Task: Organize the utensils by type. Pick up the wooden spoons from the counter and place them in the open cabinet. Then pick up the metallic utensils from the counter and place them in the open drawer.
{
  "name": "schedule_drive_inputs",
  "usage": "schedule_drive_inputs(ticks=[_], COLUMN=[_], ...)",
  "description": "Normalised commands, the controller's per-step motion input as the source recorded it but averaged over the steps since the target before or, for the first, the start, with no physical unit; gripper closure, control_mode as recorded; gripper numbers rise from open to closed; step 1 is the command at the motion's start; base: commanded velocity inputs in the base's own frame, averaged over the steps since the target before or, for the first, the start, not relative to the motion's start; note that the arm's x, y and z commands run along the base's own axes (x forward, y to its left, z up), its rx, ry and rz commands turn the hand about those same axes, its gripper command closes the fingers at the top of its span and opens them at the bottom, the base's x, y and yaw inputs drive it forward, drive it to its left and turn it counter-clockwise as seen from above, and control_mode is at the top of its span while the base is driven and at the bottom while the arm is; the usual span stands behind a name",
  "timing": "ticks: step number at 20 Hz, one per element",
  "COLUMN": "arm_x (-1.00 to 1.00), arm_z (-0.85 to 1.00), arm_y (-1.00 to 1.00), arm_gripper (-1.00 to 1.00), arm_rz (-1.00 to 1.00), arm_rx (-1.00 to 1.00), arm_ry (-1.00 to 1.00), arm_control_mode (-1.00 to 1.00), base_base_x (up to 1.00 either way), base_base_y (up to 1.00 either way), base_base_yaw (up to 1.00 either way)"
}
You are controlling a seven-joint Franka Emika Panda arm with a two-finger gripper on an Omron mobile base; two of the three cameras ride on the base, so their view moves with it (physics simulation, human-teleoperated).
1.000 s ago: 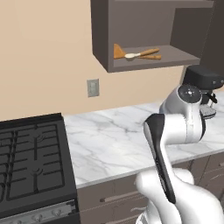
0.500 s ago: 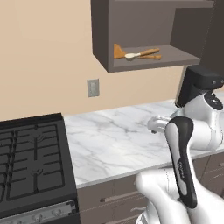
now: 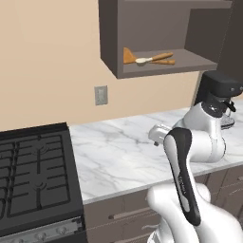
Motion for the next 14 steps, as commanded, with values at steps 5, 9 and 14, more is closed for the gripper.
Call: schedule_drive_inputs(ticks=[5,9,14], arm_x=[-0.13,-0.01,-0.03], arm_z=[-0.19,-0.02,0.0], arm_y=[0.15,0.0,0.0], arm_gripper=[-1.0,-1.0,-1.0], arm_rz=[-0.22,-0.01,0.0], arm_rx=[-0.03,-0.01,0.0], arm_ry=[0.0,0.01,0.0], arm_control_mode=[-1.0,-1.0,1.0], base_base_x=[0.0,0.0,-0.16], base_base_y=[0.0,0.0,0.0], base_base_yaw=[0.0,0.0,0.0])
